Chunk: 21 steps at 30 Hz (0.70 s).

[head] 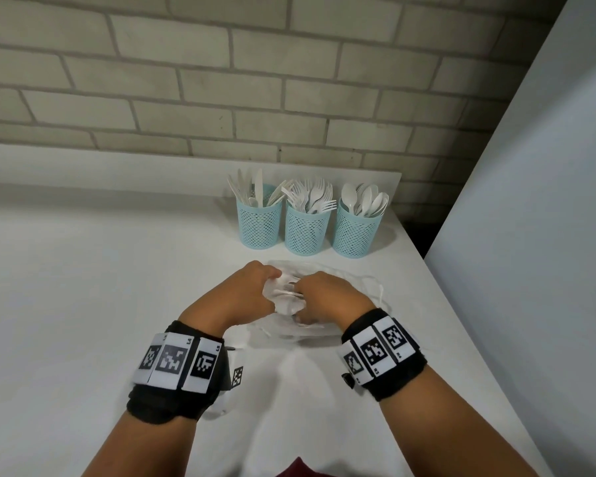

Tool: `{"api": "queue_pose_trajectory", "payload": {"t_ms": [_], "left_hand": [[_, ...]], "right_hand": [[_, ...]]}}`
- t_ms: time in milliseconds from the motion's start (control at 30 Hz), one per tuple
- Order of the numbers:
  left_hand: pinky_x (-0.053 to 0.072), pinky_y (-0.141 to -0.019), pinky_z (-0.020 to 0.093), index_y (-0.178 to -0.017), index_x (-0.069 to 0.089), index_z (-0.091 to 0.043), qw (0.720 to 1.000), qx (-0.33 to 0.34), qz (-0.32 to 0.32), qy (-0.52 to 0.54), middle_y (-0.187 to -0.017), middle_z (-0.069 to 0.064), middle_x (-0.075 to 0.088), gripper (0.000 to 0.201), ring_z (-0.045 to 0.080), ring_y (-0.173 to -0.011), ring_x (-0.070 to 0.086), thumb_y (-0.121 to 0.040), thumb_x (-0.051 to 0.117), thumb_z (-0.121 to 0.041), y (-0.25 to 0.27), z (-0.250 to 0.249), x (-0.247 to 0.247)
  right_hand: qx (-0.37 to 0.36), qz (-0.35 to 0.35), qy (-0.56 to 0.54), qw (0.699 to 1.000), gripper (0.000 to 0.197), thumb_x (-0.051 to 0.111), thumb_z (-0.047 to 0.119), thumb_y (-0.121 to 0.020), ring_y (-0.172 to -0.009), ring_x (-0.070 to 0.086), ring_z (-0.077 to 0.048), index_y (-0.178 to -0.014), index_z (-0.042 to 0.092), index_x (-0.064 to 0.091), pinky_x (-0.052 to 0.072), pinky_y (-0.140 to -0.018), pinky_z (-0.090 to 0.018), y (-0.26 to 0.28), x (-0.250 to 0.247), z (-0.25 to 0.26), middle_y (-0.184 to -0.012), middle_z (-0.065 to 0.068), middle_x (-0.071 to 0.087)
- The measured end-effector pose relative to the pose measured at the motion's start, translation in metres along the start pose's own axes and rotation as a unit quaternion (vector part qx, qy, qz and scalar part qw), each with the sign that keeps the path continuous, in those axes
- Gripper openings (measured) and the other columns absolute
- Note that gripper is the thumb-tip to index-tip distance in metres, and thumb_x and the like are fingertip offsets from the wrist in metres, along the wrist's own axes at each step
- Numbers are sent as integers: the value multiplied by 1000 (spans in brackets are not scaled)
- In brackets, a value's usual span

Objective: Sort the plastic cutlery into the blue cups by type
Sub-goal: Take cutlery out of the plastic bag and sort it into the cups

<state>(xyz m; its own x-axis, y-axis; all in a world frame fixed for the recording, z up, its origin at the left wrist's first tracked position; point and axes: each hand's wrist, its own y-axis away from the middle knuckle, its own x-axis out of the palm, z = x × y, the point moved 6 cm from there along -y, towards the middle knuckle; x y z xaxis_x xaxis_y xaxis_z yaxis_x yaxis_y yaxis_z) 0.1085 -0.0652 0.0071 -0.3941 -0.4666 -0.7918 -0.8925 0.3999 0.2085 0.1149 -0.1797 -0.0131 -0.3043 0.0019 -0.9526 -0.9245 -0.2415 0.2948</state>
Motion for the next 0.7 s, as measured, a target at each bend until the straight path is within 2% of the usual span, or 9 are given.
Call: {"api": "queue_pose_trajectory", "payload": {"t_ms": [67,167,233,300,367,400,533,600,700], "left_hand": [[35,-89,19,-141,36,-19,1000,-7,-10,4,-143,0,34,58,17,-123,44,-87,57,-11,1,2,-3],[36,-91,21,-141,36,-19,1000,-13,-23,6,-142,1,35,58,17,-121,46,-87,58,-14,2,2,-6],[37,-91,21,-141,36,-18,999,-17,-32,7,-141,2,36,59,18,-123,44,-86,58,-14,1,3,-8],[36,-90,21,-141,37,-18,999,-21,-40,11,-139,3,38,59,19,-124,44,-86,58,-14,0,4,-9],[36,-92,22,-142,36,-18,998,-31,-48,20,-140,4,38,61,20,-126,43,-85,58,-14,0,6,-11],[36,-93,23,-142,35,-17,998,-37,-53,26,-141,3,38,61,20,-126,43,-85,59,-14,0,7,-11],[36,-90,21,-140,37,-16,994,-53,-80,46,-142,4,38,59,19,-127,42,-85,59,-14,-1,8,-14],[35,-91,23,-139,39,-14,993,-59,-94,46,-141,6,40,57,20,-127,42,-86,58,-14,-2,9,-15],[34,-99,25,-139,40,-14,990,-68,-107,65,-143,5,41,56,20,-130,41,-87,58,-14,-3,12,-15]], "right_hand": [[5,-21,-38,999,13,64,25,-83,-82,52,-23,-84,15,56,35,-61,-26,0,-7,-8,-86,-2,58],[11,-16,-90,996,21,70,30,-79,-80,50,-19,-84,16,56,30,-55,-24,3,-11,-17,-85,1,55],[16,-14,-110,994,28,74,30,-76,-78,49,-18,-74,19,48,30,-54,-23,4,-12,-21,-79,5,52],[15,-22,-146,989,25,77,27,-74,-86,54,-19,-84,22,54,37,-63,-23,4,-14,-22,-87,5,58],[18,-34,-184,982,55,79,24,-73,-108,56,-21,-121,17,56,39,-82,-24,5,-19,-26,-117,0,62],[25,-41,-198,979,65,79,24,-72,-113,54,-21,-130,15,51,37,-85,-25,5,-21,-28,-125,-2,59],[26,-53,-248,967,56,79,33,-72,-93,54,-18,-119,11,56,37,-68,-24,5,-22,-35,-110,-2,61],[25,-54,-269,961,55,77,38,-74,-88,53,-15,-116,9,57,37,-66,-23,6,-21,-35,-109,-3,63],[8,-69,-318,946,36,72,35,-79,-78,58,-13,-105,13,62,40,-65,-23,7,-24,-38,-89,2,66]]}}
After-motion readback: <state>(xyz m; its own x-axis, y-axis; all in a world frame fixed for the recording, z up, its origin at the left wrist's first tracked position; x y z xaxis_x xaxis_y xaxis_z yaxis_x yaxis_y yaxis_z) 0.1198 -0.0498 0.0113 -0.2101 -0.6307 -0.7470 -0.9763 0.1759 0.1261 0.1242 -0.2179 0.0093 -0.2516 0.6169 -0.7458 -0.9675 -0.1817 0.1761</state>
